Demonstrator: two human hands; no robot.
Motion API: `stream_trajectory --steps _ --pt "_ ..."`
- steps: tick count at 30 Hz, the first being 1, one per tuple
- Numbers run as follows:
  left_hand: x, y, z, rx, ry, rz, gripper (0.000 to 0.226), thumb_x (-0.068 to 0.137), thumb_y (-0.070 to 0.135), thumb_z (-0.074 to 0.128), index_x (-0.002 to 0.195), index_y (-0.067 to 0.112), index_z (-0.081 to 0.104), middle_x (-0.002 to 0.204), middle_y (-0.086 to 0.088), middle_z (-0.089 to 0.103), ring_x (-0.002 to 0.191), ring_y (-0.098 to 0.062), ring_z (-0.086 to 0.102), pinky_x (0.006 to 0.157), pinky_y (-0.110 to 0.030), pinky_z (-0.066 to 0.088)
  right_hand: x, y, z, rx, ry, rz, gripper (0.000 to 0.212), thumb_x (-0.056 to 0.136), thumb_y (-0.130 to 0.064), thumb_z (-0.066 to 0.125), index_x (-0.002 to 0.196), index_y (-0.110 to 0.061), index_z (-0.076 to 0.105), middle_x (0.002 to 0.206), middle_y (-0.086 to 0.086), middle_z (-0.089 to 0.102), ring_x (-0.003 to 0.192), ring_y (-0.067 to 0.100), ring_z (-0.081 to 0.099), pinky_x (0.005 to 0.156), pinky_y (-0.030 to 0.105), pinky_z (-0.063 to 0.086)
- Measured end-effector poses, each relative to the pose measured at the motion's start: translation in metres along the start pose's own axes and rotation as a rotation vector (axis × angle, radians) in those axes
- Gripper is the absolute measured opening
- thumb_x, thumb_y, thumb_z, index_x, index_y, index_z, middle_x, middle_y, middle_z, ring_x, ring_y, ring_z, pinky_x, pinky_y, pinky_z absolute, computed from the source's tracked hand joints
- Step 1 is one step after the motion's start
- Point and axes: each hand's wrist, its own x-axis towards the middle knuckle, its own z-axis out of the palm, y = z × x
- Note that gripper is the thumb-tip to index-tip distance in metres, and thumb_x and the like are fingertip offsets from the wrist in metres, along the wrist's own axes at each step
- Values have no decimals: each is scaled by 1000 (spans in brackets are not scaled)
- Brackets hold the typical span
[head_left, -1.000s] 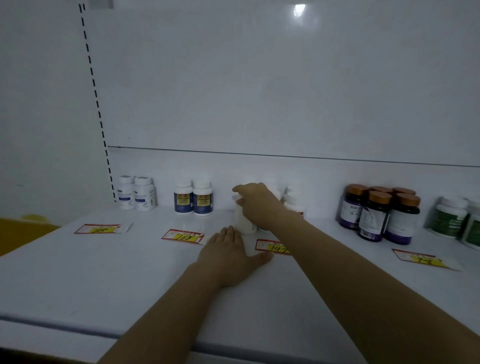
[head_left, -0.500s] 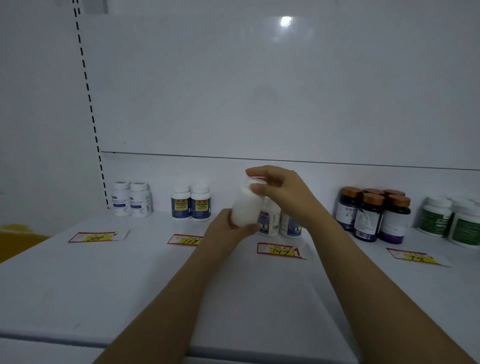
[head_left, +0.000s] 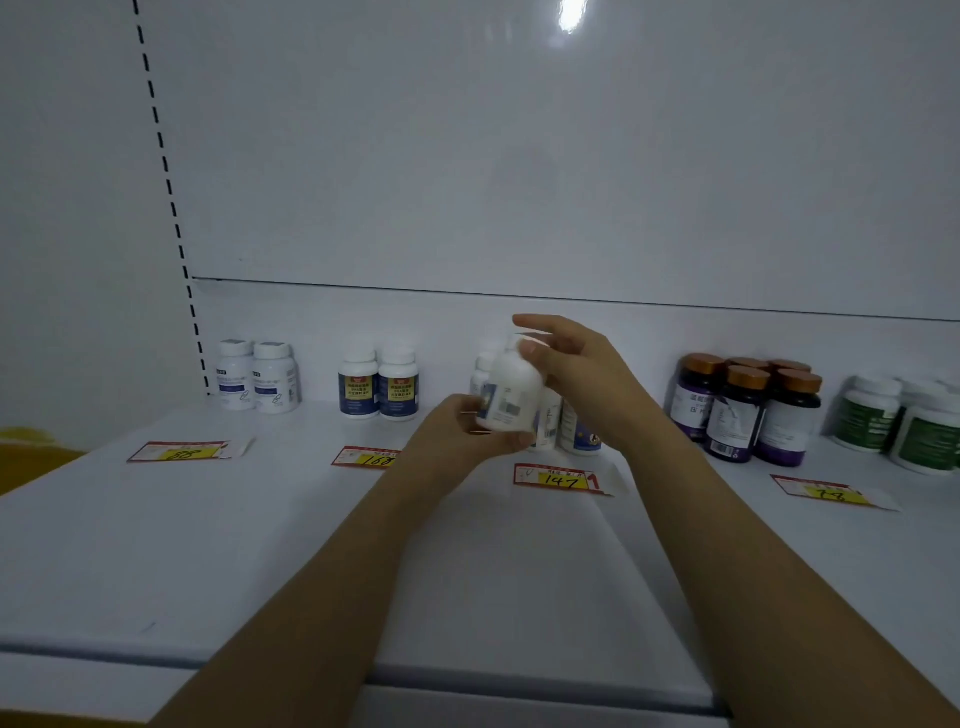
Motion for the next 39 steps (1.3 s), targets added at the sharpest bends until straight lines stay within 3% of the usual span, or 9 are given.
stream_trajectory --steps 3,7,12,17,22,26,29,34,39 --pt "-2 1 1 24 -77 25 43 78 19 74 117 19 56 104 8 64 82 7 59 64 -7 49 -2 3 -4 34 -41 39 26 95 -24 53 117 -35 60 118 -8 64 104 13 64 86 31 55" --pt "0 -3 0 20 20 51 46 71 18 80 110 21 55 102 7 66 87 -1 64 72 -14 51 -6 3 -2 69 -65 69 21 96 -28 51 113 -32 63 111 -10 66 101 10 65 82 25 55" --pt "1 -4 1 57 42 67 47 70 18 81 106 22 52 94 13 62 81 2 62 63 -9 49 -6 5 -3 68 -65 105 22 97 -29 50 114 -32 63 110 -9 67 99 10 66 82 26 55" --pt "3 -6 1 101 56 66 50 70 19 82 111 19 53 104 6 63 88 -7 63 70 -12 49 -4 7 -4 50 -91 126 29 96 -29 51 123 -25 62 116 -4 66 104 13 64 90 33 54" --pt "3 -10 3 168 77 85 49 69 22 82 108 23 53 101 9 63 84 -1 61 70 -11 48 -2 1 -1 -204 -51 82 29 89 -45 58 114 -31 59 108 -3 67 95 14 66 83 33 57" --pt "1 -10 3 329 125 142 52 76 26 77 121 20 52 107 12 58 89 -1 54 69 -6 40 4 -19 -6 -383 -100 104 43 87 -42 61 126 -25 55 123 4 62 91 16 66 80 28 54" --pt "-3 1 1 501 152 230 49 80 35 71 122 18 52 116 2 60 96 -7 54 78 -17 41 10 -46 -12 -548 -146 68 47 88 -36 63 130 -17 55 123 4 60 81 14 67 74 25 56" --pt "-9 25 -20 1112 84 96 65 84 60 54 126 10 50 123 -11 55 108 -24 54 87 -34 46 13 -82 -16 -798 -192 -6 39 89 -33 61 118 -7 62 117 7 63 90 20 63 81 30 53" --pt "-25 26 -40 1240 -1 -110 47 84 60 54 82 13 55 87 -2 56 80 -19 54 73 -32 47 7 -100 -4 -1039 -279 30 45 85 -43 65 106 -3 63 102 11 67 73 24 68 59 22 49"
